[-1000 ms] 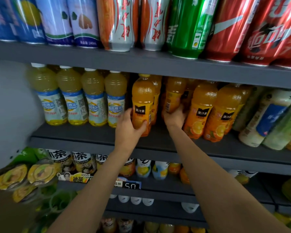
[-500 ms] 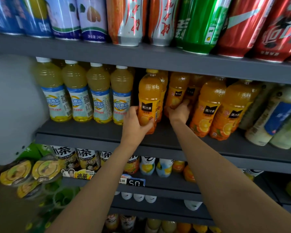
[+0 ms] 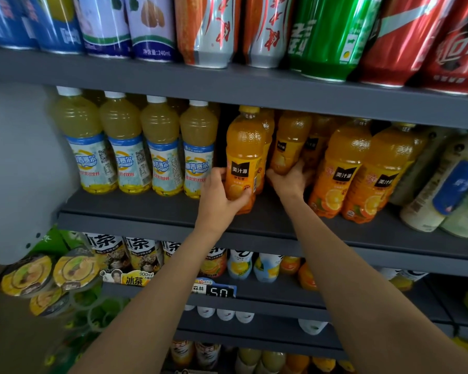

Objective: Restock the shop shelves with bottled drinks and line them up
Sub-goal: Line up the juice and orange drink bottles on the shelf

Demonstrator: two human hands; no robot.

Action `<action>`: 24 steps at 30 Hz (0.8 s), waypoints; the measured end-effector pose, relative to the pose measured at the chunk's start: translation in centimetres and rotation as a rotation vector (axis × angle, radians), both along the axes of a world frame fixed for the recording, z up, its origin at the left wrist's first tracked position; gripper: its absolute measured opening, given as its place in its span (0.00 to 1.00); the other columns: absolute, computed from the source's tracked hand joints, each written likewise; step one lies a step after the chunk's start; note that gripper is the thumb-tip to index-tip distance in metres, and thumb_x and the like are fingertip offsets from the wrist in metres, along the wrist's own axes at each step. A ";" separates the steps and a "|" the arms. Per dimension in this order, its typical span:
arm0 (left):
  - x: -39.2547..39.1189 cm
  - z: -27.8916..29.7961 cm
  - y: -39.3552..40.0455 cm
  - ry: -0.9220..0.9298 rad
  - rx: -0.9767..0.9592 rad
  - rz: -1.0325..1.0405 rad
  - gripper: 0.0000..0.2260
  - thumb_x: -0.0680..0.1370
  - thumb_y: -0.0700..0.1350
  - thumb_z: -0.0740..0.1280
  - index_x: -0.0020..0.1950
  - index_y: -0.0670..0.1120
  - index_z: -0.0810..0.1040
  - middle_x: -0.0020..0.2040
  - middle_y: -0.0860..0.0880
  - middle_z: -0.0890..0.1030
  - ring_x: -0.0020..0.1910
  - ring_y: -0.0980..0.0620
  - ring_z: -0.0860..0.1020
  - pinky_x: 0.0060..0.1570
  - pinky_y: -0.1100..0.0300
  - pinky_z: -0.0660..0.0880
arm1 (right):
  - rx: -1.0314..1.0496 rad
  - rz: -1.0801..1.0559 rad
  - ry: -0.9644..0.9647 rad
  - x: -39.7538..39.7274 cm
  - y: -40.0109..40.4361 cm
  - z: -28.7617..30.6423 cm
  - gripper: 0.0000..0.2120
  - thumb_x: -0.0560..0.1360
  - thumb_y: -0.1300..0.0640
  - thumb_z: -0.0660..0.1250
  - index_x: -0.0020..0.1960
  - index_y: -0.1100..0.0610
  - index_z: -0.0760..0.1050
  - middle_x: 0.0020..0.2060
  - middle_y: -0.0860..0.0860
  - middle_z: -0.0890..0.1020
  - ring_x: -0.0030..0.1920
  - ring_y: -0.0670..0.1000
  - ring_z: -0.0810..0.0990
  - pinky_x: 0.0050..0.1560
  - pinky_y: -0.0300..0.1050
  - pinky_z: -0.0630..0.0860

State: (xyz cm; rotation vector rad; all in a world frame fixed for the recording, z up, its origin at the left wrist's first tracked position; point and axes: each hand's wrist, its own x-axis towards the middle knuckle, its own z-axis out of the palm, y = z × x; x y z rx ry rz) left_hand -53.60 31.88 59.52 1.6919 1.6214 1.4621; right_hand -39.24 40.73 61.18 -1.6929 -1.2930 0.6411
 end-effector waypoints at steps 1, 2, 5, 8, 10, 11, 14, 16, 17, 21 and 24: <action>0.0 0.0 0.0 0.002 0.003 -0.003 0.29 0.66 0.59 0.68 0.61 0.45 0.67 0.59 0.45 0.73 0.59 0.48 0.73 0.57 0.47 0.74 | 0.007 0.026 0.051 0.1 0.1 -0.1 0.36 0.72 0.52 0.69 0.73 0.56 0.54 0.71 0.59 0.59 0.72 0.62 0.59 0.70 0.59 0.61; -0.1 0.0 0.0 0.002 0.005 -0.005 0.30 0.66 0.59 0.68 0.61 0.45 0.67 0.59 0.46 0.73 0.59 0.48 0.73 0.57 0.47 0.74 | 0.022 0.043 0.098 0.1 0.1 -0.1 0.34 0.73 0.53 0.68 0.73 0.56 0.56 0.70 0.59 0.63 0.71 0.61 0.62 0.70 0.57 0.64; -0.1 -0.1 0.1 -0.003 0.000 -0.004 0.32 0.64 0.64 0.65 0.61 0.46 0.66 0.59 0.46 0.73 0.59 0.48 0.73 0.57 0.47 0.74 | 0.061 -0.004 0.101 0.2 0.0 -0.2 0.32 0.71 0.56 0.71 0.69 0.59 0.60 0.66 0.58 0.69 0.67 0.59 0.69 0.66 0.54 0.68; -0.2 -0.3 0.2 -0.003 -0.006 -0.012 0.33 0.63 0.65 0.65 0.60 0.47 0.66 0.59 0.46 0.73 0.59 0.48 0.73 0.57 0.47 0.74 | 0.057 -0.082 0.025 0.1 0.0 -0.4 0.36 0.68 0.53 0.74 0.68 0.61 0.59 0.67 0.60 0.67 0.68 0.61 0.67 0.66 0.57 0.68; -0.2 -0.3 0.3 -0.003 -0.006 -0.016 0.33 0.63 0.65 0.65 0.61 0.47 0.66 0.59 0.46 0.73 0.59 0.48 0.73 0.57 0.47 0.74 | 0.028 -0.083 -0.014 0.0 0.0 -0.3 0.37 0.68 0.51 0.74 0.69 0.60 0.58 0.67 0.60 0.65 0.68 0.61 0.66 0.66 0.58 0.67; -0.1 -0.3 0.3 -0.003 -0.006 -0.016 0.33 0.63 0.65 0.65 0.61 0.46 0.66 0.59 0.46 0.73 0.59 0.48 0.73 0.57 0.47 0.74 | 0.016 -0.076 -0.031 -0.1 0.1 -0.3 0.37 0.69 0.51 0.73 0.69 0.59 0.59 0.68 0.60 0.65 0.68 0.61 0.65 0.66 0.58 0.67; -0.2 -0.3 0.3 -0.006 0.002 -0.008 0.33 0.63 0.65 0.65 0.61 0.46 0.67 0.59 0.46 0.72 0.60 0.48 0.72 0.57 0.47 0.74 | 0.022 -0.034 -0.036 0.1 0.0 -0.5 0.32 0.69 0.50 0.72 0.68 0.57 0.62 0.67 0.59 0.67 0.67 0.61 0.68 0.65 0.57 0.68; -0.2 -0.3 0.3 -0.002 0.010 -0.007 0.32 0.65 0.63 0.67 0.61 0.46 0.67 0.59 0.46 0.72 0.60 0.48 0.72 0.57 0.46 0.74 | 0.036 -0.010 -0.010 0.4 0.0 -0.4 0.32 0.68 0.51 0.73 0.67 0.57 0.64 0.66 0.58 0.69 0.65 0.60 0.70 0.64 0.56 0.70; -0.2 -0.3 0.3 0.002 0.010 -0.004 0.30 0.65 0.61 0.68 0.60 0.46 0.67 0.59 0.46 0.73 0.60 0.48 0.72 0.57 0.46 0.74 | 0.038 0.003 0.004 0.6 0.1 -0.2 0.32 0.68 0.52 0.74 0.67 0.57 0.65 0.65 0.57 0.71 0.65 0.59 0.71 0.64 0.55 0.70; -0.3 -0.4 0.4 0.001 0.009 -0.006 0.30 0.65 0.62 0.67 0.60 0.47 0.67 0.59 0.46 0.73 0.59 0.48 0.72 0.57 0.47 0.74 | 0.031 0.057 0.126 1.1 0.1 0.6 0.33 0.70 0.57 0.73 0.70 0.57 0.62 0.66 0.56 0.72 0.67 0.57 0.70 0.67 0.53 0.67; -0.3 -0.4 0.3 0.004 0.014 -0.006 0.29 0.66 0.60 0.68 0.60 0.46 0.67 0.59 0.46 0.73 0.59 0.47 0.72 0.57 0.46 0.74 | 0.023 0.101 0.163 1.2 0.3 1.0 0.32 0.72 0.58 0.70 0.72 0.55 0.59 0.68 0.55 0.70 0.69 0.57 0.67 0.69 0.54 0.66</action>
